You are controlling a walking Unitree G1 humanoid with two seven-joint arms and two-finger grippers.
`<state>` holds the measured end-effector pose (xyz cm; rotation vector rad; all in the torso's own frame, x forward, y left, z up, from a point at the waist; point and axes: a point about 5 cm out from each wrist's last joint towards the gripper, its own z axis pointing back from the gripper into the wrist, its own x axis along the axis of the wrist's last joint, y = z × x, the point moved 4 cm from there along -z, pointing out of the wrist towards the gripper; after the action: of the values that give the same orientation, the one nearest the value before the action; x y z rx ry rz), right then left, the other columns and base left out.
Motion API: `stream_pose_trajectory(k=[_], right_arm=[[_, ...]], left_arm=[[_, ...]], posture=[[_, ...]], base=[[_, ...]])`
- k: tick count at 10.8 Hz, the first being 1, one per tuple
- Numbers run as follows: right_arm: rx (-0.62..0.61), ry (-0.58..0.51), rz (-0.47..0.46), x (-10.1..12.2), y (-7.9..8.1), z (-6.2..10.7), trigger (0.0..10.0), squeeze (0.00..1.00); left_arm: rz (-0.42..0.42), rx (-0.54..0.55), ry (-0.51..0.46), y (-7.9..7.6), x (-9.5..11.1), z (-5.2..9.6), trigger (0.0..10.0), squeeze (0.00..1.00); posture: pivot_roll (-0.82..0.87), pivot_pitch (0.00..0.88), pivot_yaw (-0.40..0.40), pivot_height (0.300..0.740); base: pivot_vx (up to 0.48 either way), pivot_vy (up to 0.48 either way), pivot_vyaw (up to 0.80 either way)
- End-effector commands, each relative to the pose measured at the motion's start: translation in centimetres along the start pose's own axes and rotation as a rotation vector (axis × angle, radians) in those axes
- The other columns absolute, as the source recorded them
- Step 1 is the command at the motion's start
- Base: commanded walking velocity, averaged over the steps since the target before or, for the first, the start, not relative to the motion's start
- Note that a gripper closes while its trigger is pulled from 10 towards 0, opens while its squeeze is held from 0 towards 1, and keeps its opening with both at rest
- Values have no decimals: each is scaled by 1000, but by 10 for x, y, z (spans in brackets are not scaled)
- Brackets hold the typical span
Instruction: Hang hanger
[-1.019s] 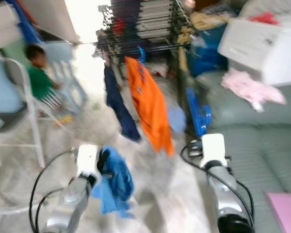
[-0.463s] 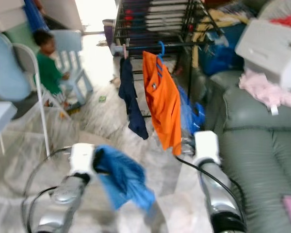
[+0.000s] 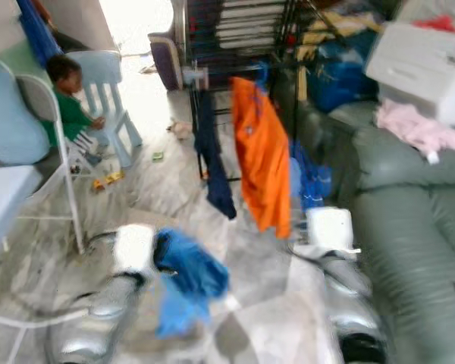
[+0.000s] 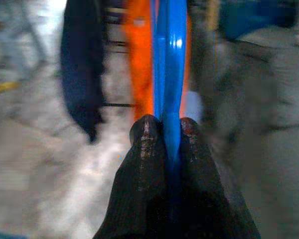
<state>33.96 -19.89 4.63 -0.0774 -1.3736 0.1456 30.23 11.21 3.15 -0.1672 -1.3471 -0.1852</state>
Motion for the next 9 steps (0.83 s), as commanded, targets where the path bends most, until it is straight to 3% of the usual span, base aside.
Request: stream_pose_trajectory(k=[1,2,7,9], right_arm=[[-22,1,16,2,-10,0,10000,0],[-21,1,18,1,-10,0,10000,0],[31,-6,119,16,4,-19,10000,0],[47,-1,141,19,14,-25,10000,0]], left_arm=[[-6,-19,-25,-6,8,-2,10000,0],[-8,-18,-27,-6,8,-2,10000,0],[-29,77,-100,17,25,-4,10000,0],[-102,44,-136,20,34,-3,10000,0]], posture=[[-114,0,83,740],[-110,0,82,740],[-40,0,-29,740],[-24,0,-20,740]], base=[[0,480,0],[0,469,0],[0,0,0],[0,0,0]])
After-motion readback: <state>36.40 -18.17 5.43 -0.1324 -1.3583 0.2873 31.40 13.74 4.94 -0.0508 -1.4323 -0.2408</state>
